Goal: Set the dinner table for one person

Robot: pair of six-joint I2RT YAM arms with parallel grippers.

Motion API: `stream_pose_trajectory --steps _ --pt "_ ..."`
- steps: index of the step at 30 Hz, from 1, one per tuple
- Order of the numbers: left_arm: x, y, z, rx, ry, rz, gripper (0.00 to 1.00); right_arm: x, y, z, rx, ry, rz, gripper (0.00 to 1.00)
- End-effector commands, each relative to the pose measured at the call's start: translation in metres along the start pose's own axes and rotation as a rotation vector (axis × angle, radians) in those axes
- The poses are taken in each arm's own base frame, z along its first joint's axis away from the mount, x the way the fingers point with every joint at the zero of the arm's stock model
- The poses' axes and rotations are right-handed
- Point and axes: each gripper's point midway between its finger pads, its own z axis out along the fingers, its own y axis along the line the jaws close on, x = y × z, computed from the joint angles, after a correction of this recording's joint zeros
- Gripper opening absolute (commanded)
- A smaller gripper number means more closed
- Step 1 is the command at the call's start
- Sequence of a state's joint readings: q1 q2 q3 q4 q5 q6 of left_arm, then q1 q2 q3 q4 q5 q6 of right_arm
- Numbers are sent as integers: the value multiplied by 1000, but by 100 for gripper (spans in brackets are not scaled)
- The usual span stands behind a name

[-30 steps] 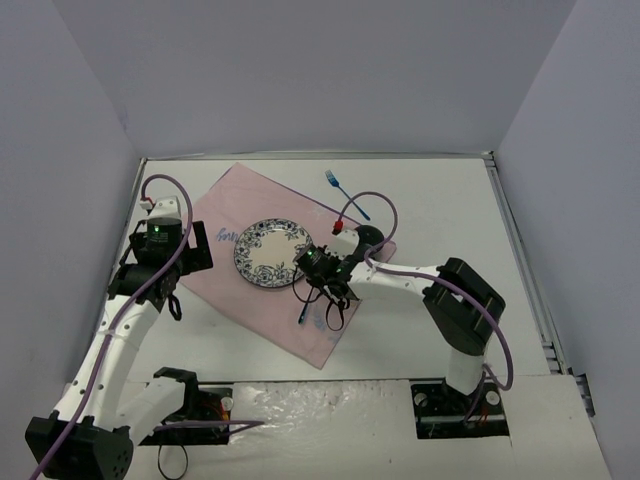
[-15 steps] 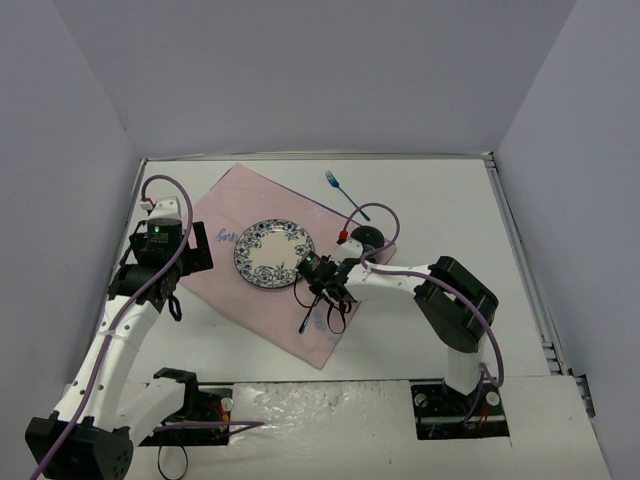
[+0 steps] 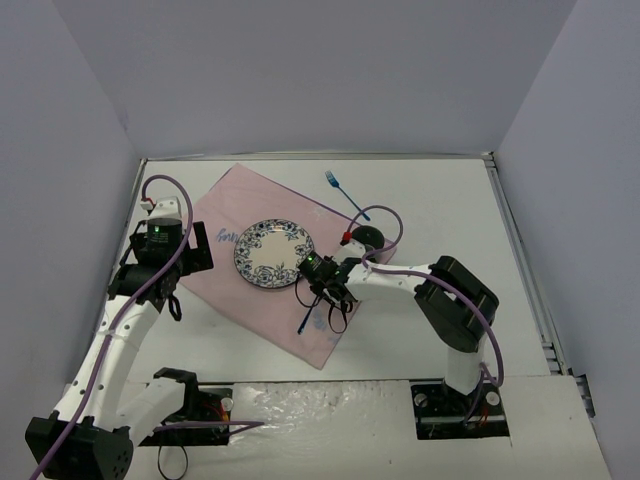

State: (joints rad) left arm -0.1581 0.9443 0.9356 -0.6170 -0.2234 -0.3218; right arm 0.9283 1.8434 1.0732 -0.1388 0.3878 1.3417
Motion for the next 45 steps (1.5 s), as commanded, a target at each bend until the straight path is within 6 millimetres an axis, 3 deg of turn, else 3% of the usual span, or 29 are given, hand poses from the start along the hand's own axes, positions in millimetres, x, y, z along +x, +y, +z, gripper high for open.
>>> stream_pose_trajectory --steps 1,26,37,45 --pt "-18 -5 -3 17 -53 -15 97 -3 -30 -5 87 -1 18 0" --pt "-19 -5 -5 21 -60 -16 97 -6 -48 -9 128 13 34 0" --pt "-19 -4 -5 16 -63 -18 97 -10 -41 -12 109 14 -11 28" --pt "-19 -4 -6 16 -63 -18 97 -31 -25 -39 47 -38 -70 35"
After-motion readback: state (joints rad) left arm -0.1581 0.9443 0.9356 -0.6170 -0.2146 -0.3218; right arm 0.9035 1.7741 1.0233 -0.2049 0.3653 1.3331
